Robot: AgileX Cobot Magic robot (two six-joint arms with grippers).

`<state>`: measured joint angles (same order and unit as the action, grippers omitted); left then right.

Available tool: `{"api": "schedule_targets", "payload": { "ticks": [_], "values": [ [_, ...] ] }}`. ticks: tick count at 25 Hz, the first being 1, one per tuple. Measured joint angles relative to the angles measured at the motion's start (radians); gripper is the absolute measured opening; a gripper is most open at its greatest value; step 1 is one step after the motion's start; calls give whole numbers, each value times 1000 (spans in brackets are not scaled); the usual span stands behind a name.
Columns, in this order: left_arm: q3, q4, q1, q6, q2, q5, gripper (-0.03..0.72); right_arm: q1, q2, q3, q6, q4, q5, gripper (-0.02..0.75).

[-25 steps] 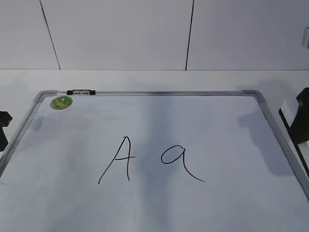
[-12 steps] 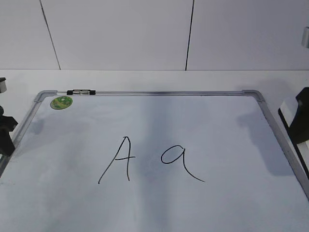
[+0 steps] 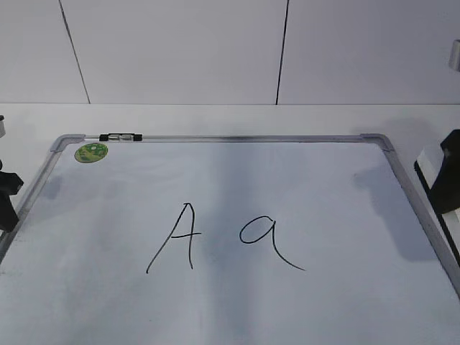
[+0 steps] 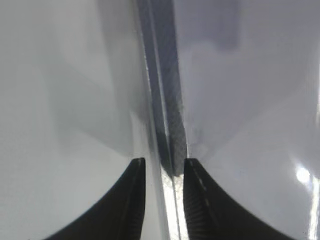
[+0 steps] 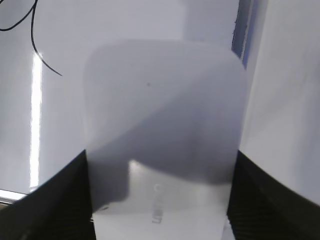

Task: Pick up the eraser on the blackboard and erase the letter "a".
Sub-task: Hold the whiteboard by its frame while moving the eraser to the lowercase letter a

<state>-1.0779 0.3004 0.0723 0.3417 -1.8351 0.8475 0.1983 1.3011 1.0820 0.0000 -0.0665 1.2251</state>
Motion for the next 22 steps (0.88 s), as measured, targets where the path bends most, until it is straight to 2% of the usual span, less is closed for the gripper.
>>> {"api": "schedule_targets", "payload": {
  "ticks": [8,16,22],
  "values": [
    [-2,43,6,33,-28,-2,183,0,0,0,0,-2,0,554],
    [-8,54,8,35,-35,1,67,0,0,0,0,-2,-1,554],
    [-10,52,10,32,-37,2,52,0,0,0,0,-2,-1,554]
  ]
}}
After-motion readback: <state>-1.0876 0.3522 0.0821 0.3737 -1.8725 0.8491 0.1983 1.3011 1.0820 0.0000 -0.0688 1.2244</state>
